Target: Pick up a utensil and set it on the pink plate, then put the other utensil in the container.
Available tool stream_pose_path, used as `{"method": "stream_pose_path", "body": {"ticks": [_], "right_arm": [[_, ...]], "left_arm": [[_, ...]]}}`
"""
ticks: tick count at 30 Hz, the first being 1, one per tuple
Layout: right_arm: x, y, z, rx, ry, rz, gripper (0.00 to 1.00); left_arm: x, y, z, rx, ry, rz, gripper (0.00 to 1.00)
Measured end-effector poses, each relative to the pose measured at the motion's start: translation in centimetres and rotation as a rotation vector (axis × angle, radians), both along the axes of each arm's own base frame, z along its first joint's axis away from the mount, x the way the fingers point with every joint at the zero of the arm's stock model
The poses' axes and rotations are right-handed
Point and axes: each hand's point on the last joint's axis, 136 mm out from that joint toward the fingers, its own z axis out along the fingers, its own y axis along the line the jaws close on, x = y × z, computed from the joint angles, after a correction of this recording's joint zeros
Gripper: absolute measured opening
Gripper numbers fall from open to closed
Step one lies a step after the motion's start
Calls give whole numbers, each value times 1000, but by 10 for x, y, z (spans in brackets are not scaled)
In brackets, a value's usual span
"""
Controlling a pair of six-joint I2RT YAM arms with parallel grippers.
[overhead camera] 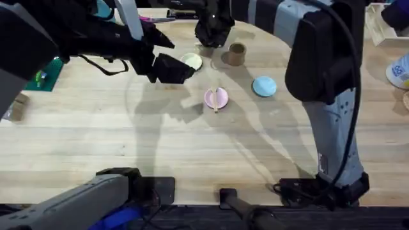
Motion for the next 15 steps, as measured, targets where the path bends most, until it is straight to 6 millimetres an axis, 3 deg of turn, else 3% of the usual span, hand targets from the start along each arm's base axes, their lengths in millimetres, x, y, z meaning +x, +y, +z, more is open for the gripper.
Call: {"method": "stream_pose_path", "body": {"ticks": [2, 4, 8, 12, 15], "right_arm": [[0, 0, 0, -17, -8, 34, 35], [1, 1, 3, -36, -21, 77, 126], [10, 6, 27, -75, -93, 192, 390], [24, 14, 66, -121, -209, 327, 934], [32, 19, 92, -172, -300, 437, 995]], "left_arm": [[0, 0, 0, 0, 0, 0, 995], [0, 0, 0, 0, 0, 0, 995], [0, 0, 0, 0, 0, 0, 994], [0, 0, 0, 0, 0, 0, 995], [0, 0, 0, 0, 0, 0, 995]]}}
